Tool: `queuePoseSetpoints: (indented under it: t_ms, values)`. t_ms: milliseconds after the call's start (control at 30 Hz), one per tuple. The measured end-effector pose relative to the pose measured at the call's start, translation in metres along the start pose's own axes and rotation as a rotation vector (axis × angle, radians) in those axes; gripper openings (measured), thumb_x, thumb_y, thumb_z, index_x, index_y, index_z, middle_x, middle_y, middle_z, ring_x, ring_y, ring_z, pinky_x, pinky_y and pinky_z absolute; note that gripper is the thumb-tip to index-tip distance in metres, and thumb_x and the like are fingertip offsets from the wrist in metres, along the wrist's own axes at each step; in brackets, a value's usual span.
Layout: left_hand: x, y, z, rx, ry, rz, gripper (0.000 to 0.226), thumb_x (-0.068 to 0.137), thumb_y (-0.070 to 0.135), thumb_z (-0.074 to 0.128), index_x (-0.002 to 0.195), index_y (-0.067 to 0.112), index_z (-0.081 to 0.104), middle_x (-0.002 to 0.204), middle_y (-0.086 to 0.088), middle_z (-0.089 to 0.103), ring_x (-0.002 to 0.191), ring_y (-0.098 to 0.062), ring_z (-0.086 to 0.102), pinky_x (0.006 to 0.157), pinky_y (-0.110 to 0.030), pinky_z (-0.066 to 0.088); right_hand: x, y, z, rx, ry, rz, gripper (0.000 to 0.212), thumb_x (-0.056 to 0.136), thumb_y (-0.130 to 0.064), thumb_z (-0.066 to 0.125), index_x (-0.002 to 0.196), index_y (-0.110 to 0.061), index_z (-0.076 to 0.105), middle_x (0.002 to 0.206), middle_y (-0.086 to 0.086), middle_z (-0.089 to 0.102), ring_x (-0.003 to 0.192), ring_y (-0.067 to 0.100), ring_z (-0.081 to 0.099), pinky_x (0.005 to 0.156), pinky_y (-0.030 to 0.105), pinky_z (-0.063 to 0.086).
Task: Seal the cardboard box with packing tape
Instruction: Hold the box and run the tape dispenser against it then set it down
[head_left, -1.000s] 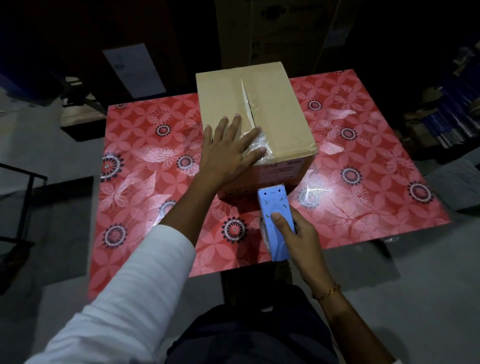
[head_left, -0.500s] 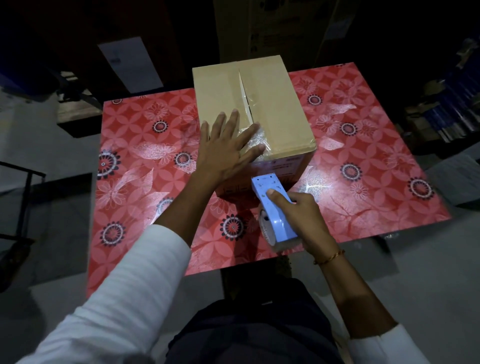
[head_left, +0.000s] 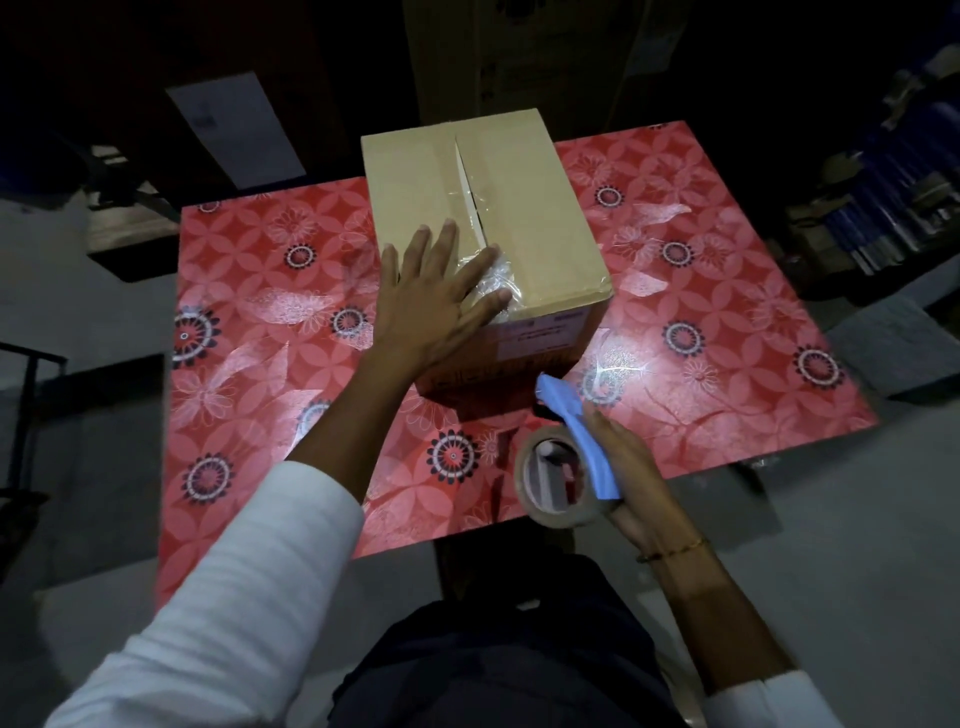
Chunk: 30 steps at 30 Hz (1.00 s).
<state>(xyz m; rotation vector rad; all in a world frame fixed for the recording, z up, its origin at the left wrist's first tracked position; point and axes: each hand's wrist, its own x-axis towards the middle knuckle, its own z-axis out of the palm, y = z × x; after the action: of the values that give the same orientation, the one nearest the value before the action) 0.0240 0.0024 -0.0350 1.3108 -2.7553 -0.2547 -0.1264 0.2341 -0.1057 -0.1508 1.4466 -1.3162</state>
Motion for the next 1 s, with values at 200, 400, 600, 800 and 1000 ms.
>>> queuePoseSetpoints:
  t_ms: [200,400,600,800,1000]
  values:
    - [0.001,0.000,0.002,0.004,0.027,-0.003,0.068,0.091,0.076,0.017,0.153,0.049,0.022,0.169,-0.003,0.009,0.155,-0.029,0.004,0.121,-0.059,0.002,0.011,-0.018,-0.049,0.169,-0.075,-0.006,0.110,0.052,-0.049,0.094,0.141,0.000,0.051,0.140,0.023,0.058,0.129,0.040,0.055,0.102,0.055,0.050]
    - [0.002,0.001,0.003,0.017,0.031,-0.002,0.068,0.092,0.076,0.014,0.154,0.049,0.021,0.169,-0.003,0.008,0.155,-0.028,0.004,0.121,-0.058,0.003,0.042,-0.052,-0.070,0.146,0.040,-0.120,0.102,0.047,-0.043,0.097,0.126,0.004,0.055,0.124,0.027,0.062,0.113,0.037,0.062,0.103,0.054,0.048]
    - [0.003,0.003,0.005,0.029,0.049,-0.019,0.064,0.094,0.073,0.019,0.154,0.049,0.021,0.169,-0.003,0.011,0.155,-0.029,0.007,0.121,-0.058,0.005,0.083,-0.094,-0.073,0.049,0.121,-0.194,0.067,0.064,-0.045,0.087,0.113,-0.004,0.065,0.100,0.011,0.071,0.088,0.023,0.069,0.083,0.039,0.055]
    - [0.004,0.007,0.003,0.039,0.103,-0.032,0.066,0.095,0.069,0.014,0.155,0.043,0.025,0.166,-0.004,0.022,0.152,-0.030,0.019,0.119,-0.059,0.015,0.115,-0.110,-0.083,-0.065,0.185,-0.243,0.023,0.086,-0.020,0.072,0.101,-0.003,0.076,0.098,0.012,0.074,0.095,0.026,0.066,0.097,0.043,0.052]
    - [0.006,0.007,0.008,0.027,0.144,-0.065,0.067,0.097,0.066,0.023,0.154,0.034,0.032,0.164,-0.001,0.028,0.151,-0.026,0.024,0.120,-0.058,0.017,0.127,-0.113,-0.086,-0.202,0.182,-0.298,0.011,0.092,-0.017,0.068,0.085,-0.020,0.077,0.082,-0.003,0.075,0.084,0.019,0.066,0.090,0.039,0.054]
